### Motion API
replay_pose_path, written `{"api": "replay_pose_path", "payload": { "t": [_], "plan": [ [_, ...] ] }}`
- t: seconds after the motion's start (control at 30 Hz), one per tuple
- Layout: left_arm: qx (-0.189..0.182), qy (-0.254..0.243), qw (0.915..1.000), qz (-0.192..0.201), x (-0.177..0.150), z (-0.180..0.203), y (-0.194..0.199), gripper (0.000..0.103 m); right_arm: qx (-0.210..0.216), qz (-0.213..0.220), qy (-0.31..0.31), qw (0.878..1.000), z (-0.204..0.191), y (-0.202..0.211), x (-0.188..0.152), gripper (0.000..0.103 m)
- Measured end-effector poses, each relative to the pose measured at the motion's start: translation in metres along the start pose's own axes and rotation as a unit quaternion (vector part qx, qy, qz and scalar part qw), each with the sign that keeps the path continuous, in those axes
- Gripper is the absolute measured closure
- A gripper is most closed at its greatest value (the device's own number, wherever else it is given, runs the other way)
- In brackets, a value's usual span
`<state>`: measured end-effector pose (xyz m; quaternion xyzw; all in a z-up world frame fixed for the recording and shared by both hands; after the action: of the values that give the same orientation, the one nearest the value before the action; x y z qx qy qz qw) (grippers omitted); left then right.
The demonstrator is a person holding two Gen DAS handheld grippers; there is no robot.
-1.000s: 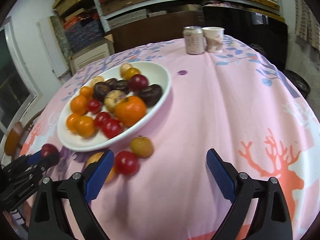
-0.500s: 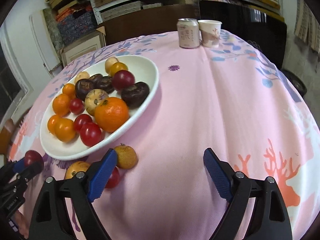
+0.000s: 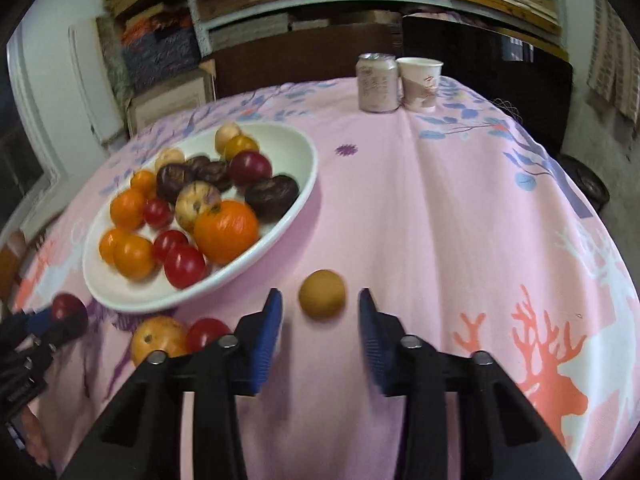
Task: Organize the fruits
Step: 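Grasp the large red tomato with the left tool while the right tool grasps the small tan fruit, then carry the tomato and tan fruit over the white plate and open both tools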
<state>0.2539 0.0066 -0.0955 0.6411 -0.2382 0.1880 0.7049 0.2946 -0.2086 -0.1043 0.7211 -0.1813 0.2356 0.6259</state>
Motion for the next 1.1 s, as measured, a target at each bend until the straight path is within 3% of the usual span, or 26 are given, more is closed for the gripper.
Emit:
{"api": "replay_pose_path", "payload": {
  "t": [0.17, 0.37, 0.5, 0.8, 0.97, 1.1],
  "plan": [
    [-0.001, 0.0, 1.0, 0.0, 0.0, 0.001, 0.0, 0.062, -0.017, 0.006, 0.015, 1.0, -0.004, -0.002, 0.004, 0.064],
    [-0.004, 0.001, 1.0, -0.002, -0.001, 0.001, -0.001, 0.062, 0.0, -0.009, -0.002, 1.0, 0.002, -0.009, 0.002, 0.066],
    [-0.005, 0.0, 1.0, -0.005, -0.001, 0.002, -0.003, 0.062, 0.007, -0.006, 0.004, 1.0, -0.002, -0.009, 0.003, 0.075],
    [-0.004, -0.001, 0.9996, -0.03, -0.004, 0.001, -0.015, 0.062, 0.017, 0.006, -0.007, 1.0, -0.002, -0.001, 0.001, 0.076],
    [-0.003, 0.002, 0.9998, -0.017, -0.003, 0.001, -0.01, 0.062, 0.026, 0.004, -0.007, 1.0, -0.002, 0.003, -0.004, 0.076],
    [-0.021, 0.013, 0.9996, 0.013, 0.006, -0.001, 0.007, 0.062, 0.05, 0.046, -0.018, 0.998, 0.001, 0.028, -0.001, 0.076]
  ]
}}
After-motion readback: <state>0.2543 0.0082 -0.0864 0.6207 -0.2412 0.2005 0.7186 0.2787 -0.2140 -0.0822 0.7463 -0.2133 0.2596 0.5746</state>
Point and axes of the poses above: each gripper's, at about its wrist camera, not at the fingertips, and y roughly against the way its jaws point, z to its right, x to its top, the point moved 4 cm from there along -y, roughly the way its jaws point, and after that the axes turned 7 degrees about -z, right-handed, at the moved point
